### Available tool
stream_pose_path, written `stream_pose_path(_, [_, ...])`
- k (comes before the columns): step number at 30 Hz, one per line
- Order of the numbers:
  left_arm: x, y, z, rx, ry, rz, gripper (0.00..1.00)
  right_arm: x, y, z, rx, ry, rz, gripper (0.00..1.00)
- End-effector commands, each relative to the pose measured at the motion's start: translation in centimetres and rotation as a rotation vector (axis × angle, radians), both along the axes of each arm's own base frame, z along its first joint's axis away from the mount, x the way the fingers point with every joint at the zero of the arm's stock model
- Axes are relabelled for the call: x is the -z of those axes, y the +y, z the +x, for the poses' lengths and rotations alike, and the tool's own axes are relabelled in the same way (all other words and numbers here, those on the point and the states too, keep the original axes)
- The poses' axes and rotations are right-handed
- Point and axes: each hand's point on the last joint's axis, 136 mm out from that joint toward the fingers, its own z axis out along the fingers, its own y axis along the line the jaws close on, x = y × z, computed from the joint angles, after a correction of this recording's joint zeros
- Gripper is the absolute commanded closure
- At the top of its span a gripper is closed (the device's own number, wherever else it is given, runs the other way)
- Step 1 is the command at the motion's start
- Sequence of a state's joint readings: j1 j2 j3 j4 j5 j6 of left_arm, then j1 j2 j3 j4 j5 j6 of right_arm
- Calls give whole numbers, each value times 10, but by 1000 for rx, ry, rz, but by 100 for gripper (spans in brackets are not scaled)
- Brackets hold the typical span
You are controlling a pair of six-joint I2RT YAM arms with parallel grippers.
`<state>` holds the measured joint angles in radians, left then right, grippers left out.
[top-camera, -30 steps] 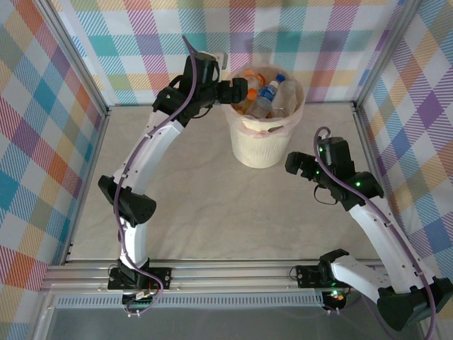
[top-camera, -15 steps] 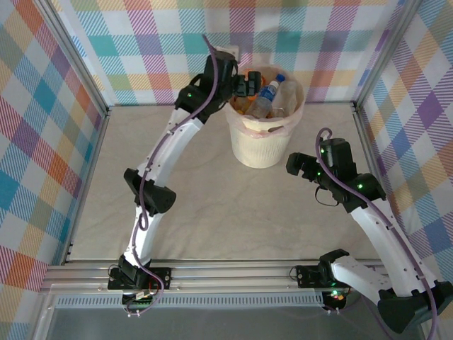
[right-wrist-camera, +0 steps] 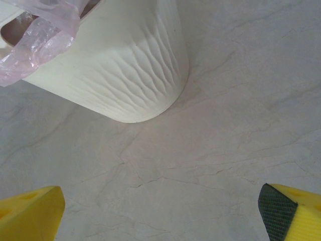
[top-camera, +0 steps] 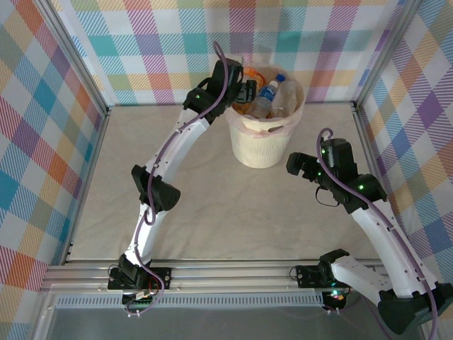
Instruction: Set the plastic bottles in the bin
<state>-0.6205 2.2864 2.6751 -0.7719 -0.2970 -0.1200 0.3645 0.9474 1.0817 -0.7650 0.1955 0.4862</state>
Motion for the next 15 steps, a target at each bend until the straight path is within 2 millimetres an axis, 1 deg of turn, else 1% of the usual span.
stream_pose_path(1, [-20, 15, -13, -32, -18, 24, 19, -7, 5, 2, -18, -27, 24, 0])
stream_pose_path(4, [-23, 17, -19, -24, -11, 18, 23, -6, 5, 1, -14, -24, 27, 0])
stream_pose_path(9, [-30, 17, -30, 10, -14, -10, 25, -5, 5, 1, -14, -23, 30, 0])
stream_pose_path(12, [-36, 17, -38, 30, -12, -29, 25, -5, 5, 1, -14, -23, 31, 0])
stream_pose_path(15, [-46, 15, -48, 69, -11, -63, 21, -5, 5, 1, -13, -25, 32, 0])
